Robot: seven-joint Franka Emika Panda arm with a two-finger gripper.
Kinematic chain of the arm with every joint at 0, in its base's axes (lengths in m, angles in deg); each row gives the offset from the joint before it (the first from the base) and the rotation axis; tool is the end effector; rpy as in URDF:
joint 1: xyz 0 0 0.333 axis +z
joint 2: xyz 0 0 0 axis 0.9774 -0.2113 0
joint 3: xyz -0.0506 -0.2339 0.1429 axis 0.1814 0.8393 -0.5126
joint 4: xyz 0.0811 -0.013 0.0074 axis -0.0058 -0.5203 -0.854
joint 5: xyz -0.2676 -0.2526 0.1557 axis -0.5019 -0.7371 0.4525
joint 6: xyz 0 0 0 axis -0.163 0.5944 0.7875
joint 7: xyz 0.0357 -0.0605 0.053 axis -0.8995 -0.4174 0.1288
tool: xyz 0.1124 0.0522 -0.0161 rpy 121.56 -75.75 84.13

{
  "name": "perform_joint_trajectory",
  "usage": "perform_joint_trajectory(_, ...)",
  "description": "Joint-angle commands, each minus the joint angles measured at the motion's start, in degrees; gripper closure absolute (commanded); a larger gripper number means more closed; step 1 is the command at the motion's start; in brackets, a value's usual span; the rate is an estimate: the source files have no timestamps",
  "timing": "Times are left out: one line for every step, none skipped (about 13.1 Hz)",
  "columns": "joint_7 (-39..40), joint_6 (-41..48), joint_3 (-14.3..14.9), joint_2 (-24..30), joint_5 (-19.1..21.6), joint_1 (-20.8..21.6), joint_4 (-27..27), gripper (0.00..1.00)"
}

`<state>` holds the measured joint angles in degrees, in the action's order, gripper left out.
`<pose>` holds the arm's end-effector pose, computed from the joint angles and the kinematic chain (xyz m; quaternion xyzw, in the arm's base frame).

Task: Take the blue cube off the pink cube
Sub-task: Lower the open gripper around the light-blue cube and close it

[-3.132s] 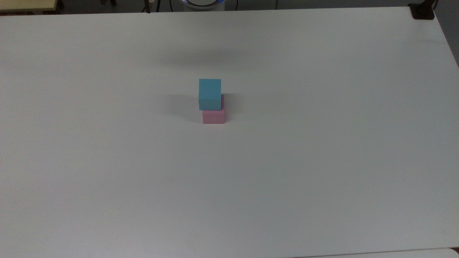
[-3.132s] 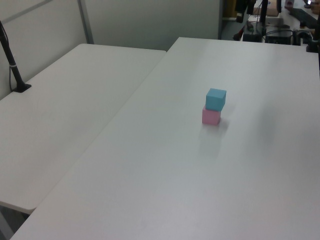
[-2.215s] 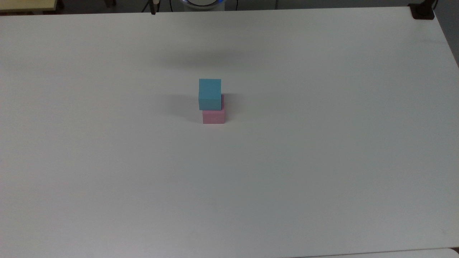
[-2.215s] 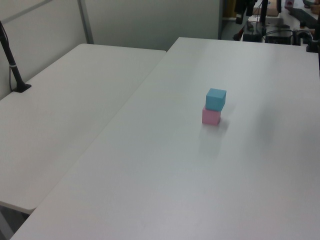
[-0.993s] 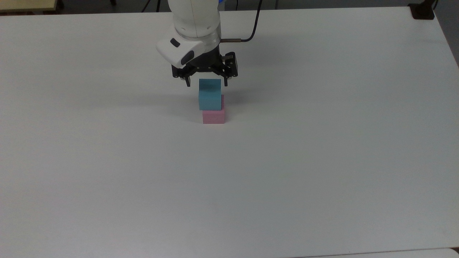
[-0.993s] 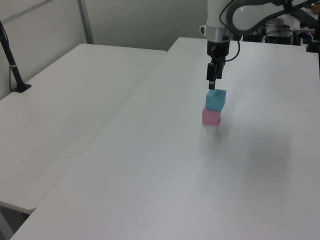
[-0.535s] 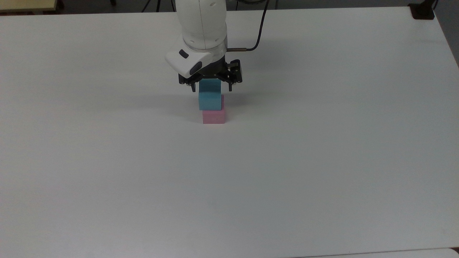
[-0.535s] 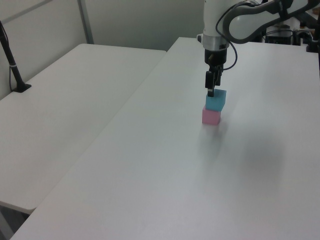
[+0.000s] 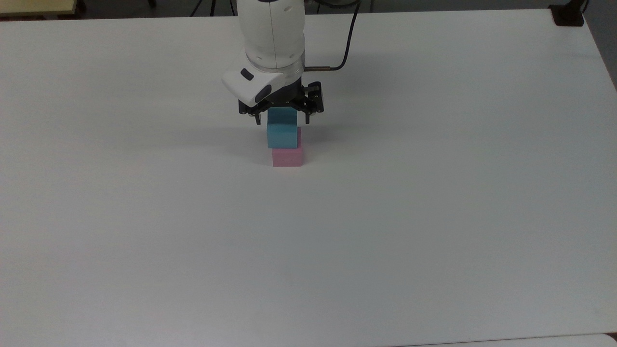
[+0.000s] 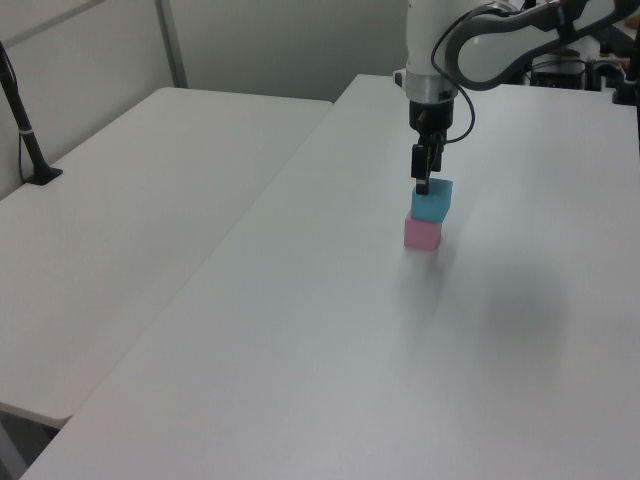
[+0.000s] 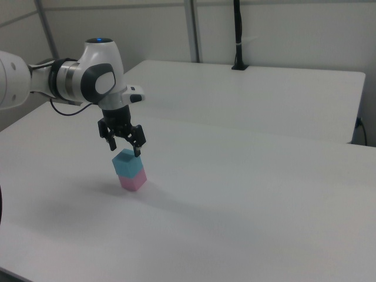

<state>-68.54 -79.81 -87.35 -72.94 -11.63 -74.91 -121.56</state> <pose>0.6177 0.0655 0.3633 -0.9997 -0.0222 0.0061 0.0035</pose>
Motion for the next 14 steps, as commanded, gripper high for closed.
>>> perform_joint_trajectory(-1.9, -1.6, 0.3, -0.7, -3.5, 0.6, -0.7, 0.02)
perform_joint_trajectory(-2.4, -1.6, 0.3, -0.7, -4.1, 0.6, -0.7, 0.05)
perform_joint_trajectory(-2.5, -1.6, 0.3, -0.8, -4.3, 0.6, -0.8, 0.17)
perform_joint_trajectory(-2.5, -1.5, 0.3, -0.8, -4.3, 0.6, -0.8, 0.27)
perform_joint_trajectory(-2.6, -1.5, 0.3, -0.8, -4.3, 0.8, -0.8, 0.39)
perform_joint_trajectory(-3.1, -1.5, 0.2, -0.9, -4.2, 0.8, -0.8, 0.44)
perform_joint_trajectory(-3.2, -1.5, 0.0, -0.9, -4.2, 0.8, -0.8, 0.47)
perform_joint_trajectory(-3.2, -1.4, -0.2, -0.8, -4.2, 0.8, -0.7, 0.47)
perform_joint_trajectory(-3.2, -1.2, -0.3, -0.5, -4.1, 0.7, -0.7, 0.47)
perform_joint_trajectory(-3.2, -0.9, -0.3, -0.4, -4.1, 0.6, -0.4, 0.48)
perform_joint_trajectory(-2.9, -0.7, -0.3, 0.1, -4.0, 0.4, -0.2, 0.5)
perform_joint_trajectory(-2.6, -0.5, -0.3, 0.6, -3.8, 0.0, -0.2, 0.5)
perform_joint_trajectory(-2.5, 0.0, -0.3, 1.3, -3.7, -0.3, -0.2, 0.5)
perform_joint_trajectory(-1.7, 0.6, -0.3, 2.2, -3.7, -1.6, -0.2, 0.5)
